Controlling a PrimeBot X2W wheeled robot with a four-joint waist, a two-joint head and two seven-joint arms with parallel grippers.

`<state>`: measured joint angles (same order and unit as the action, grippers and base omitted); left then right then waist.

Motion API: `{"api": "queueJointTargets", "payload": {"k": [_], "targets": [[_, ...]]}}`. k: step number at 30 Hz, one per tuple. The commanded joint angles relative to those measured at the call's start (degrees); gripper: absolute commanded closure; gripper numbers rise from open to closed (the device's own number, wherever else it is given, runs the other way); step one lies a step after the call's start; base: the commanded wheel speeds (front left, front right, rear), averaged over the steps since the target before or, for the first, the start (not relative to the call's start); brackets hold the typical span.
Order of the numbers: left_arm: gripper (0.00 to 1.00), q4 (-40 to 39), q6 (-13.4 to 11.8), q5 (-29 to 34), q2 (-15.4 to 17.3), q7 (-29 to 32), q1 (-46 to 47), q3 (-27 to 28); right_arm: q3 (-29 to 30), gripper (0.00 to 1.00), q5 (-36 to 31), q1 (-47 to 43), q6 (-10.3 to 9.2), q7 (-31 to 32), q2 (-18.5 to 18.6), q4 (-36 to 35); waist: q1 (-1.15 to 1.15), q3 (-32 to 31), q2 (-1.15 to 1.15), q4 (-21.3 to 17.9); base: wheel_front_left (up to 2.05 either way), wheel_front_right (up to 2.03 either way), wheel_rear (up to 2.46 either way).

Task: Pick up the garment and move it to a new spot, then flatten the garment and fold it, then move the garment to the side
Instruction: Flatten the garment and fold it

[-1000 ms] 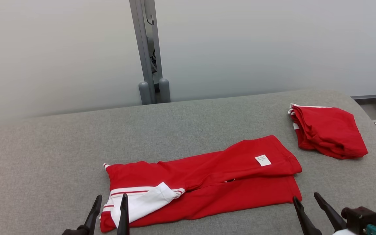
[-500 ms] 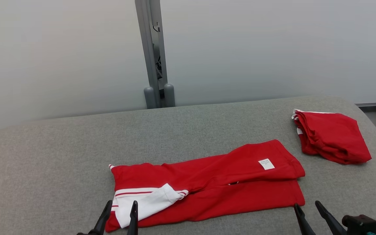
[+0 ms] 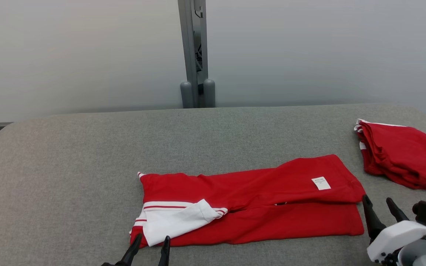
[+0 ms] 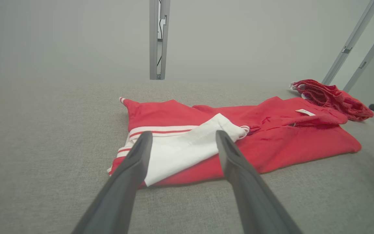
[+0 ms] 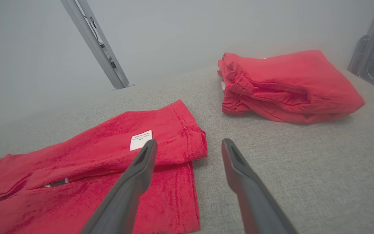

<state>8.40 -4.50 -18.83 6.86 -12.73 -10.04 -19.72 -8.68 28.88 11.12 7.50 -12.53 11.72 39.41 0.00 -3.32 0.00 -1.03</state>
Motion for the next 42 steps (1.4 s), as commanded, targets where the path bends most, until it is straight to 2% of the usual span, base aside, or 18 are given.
{"api": "queueJointTargets", "payload": {"k": [1, 10, 20, 21, 22, 23, 24, 25, 26, 36, 42], "targets": [[0.00, -0.18, 0.37, 0.48, 0.63, 0.29, 1.38, -0.13, 0.87, 0.00, 0.60, 3.28, -0.02, 0.70, 0.29, 3.58, 0.00, 1.28, 0.00, 1.25, 0.00, 0.00, 0.00], [0.00, 0.16, 0.37, 0.60, 1.76, 2.56, 2.67, -0.65, -0.40, 0.00, 2.05, 12.92, -0.02, 3.18, 0.23, 17.70, 0.00, 4.39, 0.00, 3.78, 0.00, 0.00, 0.00], [0.00, -0.94, 0.32, 0.57, 2.31, 3.21, 4.10, -1.00, -3.80, 0.00, 4.07, 17.35, -0.02, 5.50, -1.47, 25.89, 0.00, 6.80, 0.00, 4.96, 0.00, 0.00, 0.00], [0.00, -1.05, 0.32, 0.55, 2.38, 3.27, 4.23, -1.02, -4.28, 0.03, 4.39, 17.32, -0.02, 6.28, -1.83, 26.44, 0.00, 7.01, 0.00, 5.07, 0.00, 0.00, 0.00], [0.00, -1.20, 0.30, 0.54, 2.44, 3.30, 4.44, -1.04, -4.77, 0.13, 4.73, 17.28, -0.01, 7.15, -2.25, 27.00, 0.00, 7.21, 0.00, 5.17, 0.00, 0.00, 0.00], [0.00, -1.32, 0.28, 0.55, 2.51, 3.36, 4.60, -1.08, -5.26, 0.27, 5.15, 17.31, -0.02, 7.73, -2.56, 27.41, 0.00, 7.35, 0.00, 5.29, 0.00, 0.00, 0.00], [0.00, -1.43, 0.25, 0.56, 2.55, 3.35, 4.70, -1.15, -5.70, 0.55, 5.54, 17.32, -0.01, 8.01, -2.72, 27.60, 0.00, 7.49, 0.00, 5.41, 0.00, 0.00, 0.00], [0.00, -1.55, 0.21, 0.53, 2.59, 3.44, 4.78, -1.17, -6.18, 0.90, 5.82, 17.22, -0.02, 8.08, -2.76, 27.63, 0.00, 7.61, 0.00, 5.50, 0.00, 0.00, 0.00], [0.00, -1.61, 0.16, 0.52, 2.60, 3.42, 4.87, -1.21, -6.63, 1.00, 6.12, 17.06, -0.02, 8.18, -2.74, 27.55, 0.00, 7.70, 0.00, 5.59, 0.00, 0.00, 0.00], [0.00, -1.49, -0.48, -0.12, 2.73, 3.32, 4.08, -1.37, -8.99, 1.00, 9.74, 17.38, -0.09, 3.13, 2.12, 25.13, 0.00, 6.62, 0.00, 5.10, 0.00, 0.00, 0.00], [0.00, -1.31, -0.47, -0.25, 2.72, 3.17, 4.35, -1.62, -13.24, 1.00, 9.12, 19.29, -0.09, 1.68, 4.51, 22.57, 0.00, 5.93, 0.00, 4.12, 0.00, 0.00, 0.00]]}}
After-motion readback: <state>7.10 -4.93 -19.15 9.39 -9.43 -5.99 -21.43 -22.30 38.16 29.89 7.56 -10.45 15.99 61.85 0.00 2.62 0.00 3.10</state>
